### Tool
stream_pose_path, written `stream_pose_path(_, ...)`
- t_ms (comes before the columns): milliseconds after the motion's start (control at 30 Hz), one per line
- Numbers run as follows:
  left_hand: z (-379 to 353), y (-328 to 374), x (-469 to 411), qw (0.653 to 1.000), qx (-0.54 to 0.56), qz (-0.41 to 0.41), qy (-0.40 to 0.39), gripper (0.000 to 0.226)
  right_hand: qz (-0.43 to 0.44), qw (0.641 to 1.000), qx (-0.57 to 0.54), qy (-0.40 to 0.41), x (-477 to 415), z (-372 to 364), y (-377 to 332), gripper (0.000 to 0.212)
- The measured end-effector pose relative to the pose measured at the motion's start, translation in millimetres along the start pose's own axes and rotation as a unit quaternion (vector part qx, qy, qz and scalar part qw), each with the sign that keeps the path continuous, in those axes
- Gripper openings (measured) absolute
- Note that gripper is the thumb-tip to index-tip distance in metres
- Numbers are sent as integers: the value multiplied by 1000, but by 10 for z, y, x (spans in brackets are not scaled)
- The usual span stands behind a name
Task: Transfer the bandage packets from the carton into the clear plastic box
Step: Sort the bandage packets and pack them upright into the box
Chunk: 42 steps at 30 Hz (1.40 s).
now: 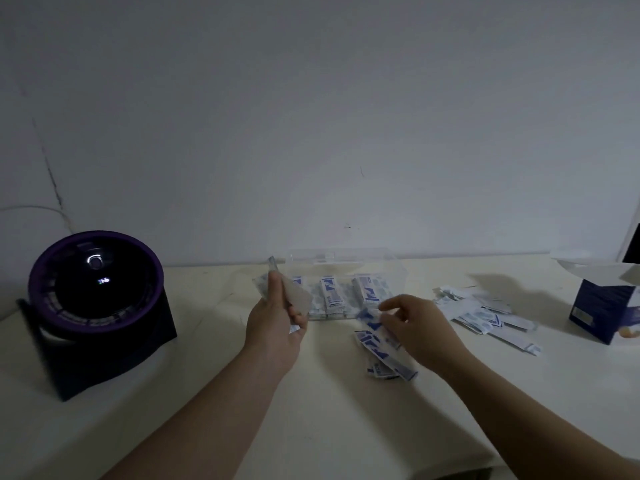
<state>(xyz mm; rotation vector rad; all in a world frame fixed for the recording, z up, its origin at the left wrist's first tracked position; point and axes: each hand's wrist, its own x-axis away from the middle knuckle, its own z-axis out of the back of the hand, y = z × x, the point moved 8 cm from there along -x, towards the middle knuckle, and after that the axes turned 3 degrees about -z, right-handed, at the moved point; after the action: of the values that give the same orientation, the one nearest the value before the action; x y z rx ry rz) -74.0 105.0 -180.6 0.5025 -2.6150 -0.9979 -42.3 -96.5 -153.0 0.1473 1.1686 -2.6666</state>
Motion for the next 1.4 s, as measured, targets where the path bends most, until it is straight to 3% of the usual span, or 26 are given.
stream_pose_path(67,-17,-25,36,999,-34,6,-5,29,9,992,129,-4,25,-32,94,10)
stream_pose_path(100,-36,-44,46,998,-55,4,-14,31,28,990,136,26,53,8,57,12)
stream_pose_path(167,-97,-62,82,994,-100,-13,-39,37,54,998,0,43,112,72,-112,16)
stream_pose_path(233,-174,-63,135,986,-144,-46,-66,42,28,972,-216,-85,196,-89,-333,24)
stream_pose_path(300,-253,-53,211,980,-159,-74,-91,35,35,951,-271,-146,301,-209,-531,35)
stream_pose_path(367,-325,-60,275,979,-149,-78,-114,31,97,968,-217,-80,344,-197,-650,30)
stream_pose_path(433,-355,-104,296,983,-134,-52,-116,34,165,969,-177,38,386,-84,-722,6)
stream_pose_path(500,-355,-186,301,988,-102,-4,-114,44,260,948,-103,153,473,24,-763,9)
stream_pose_path(600,-456,-351,400,982,-47,90,-162,72,355,915,6,194,559,-60,-797,9)
stream_pose_path(667,-481,-406,456,978,-42,116,-171,64,361,916,52,170,563,-130,-799,13)
stream_pose_path(767,-473,-398,451,977,-94,96,-164,30,373,913,109,119,580,-114,-810,15)
stream_pose_path(800,-454,-385,424,977,-105,93,-161,24,373,913,124,109,579,-91,-796,27)
stream_pose_path(900,-408,-429,385,970,-126,119,-168,15,341,923,171,41,499,-77,-657,92)
stream_pose_path(967,-400,-524,420,958,-161,143,-191,16,314,934,167,-26,452,-109,-553,113)
stream_pose_path(1200,-522,-676,731,869,-328,144,-340,26,293,949,91,-77,485,-56,-327,110)
stream_pose_path(1333,-519,-731,773,856,-333,158,-362,20,299,948,28,-108,596,-19,-365,112)
stream_pose_path(1400,-549,-715,797,852,-336,152,-371,9,251,957,-95,-112,575,64,-391,94)
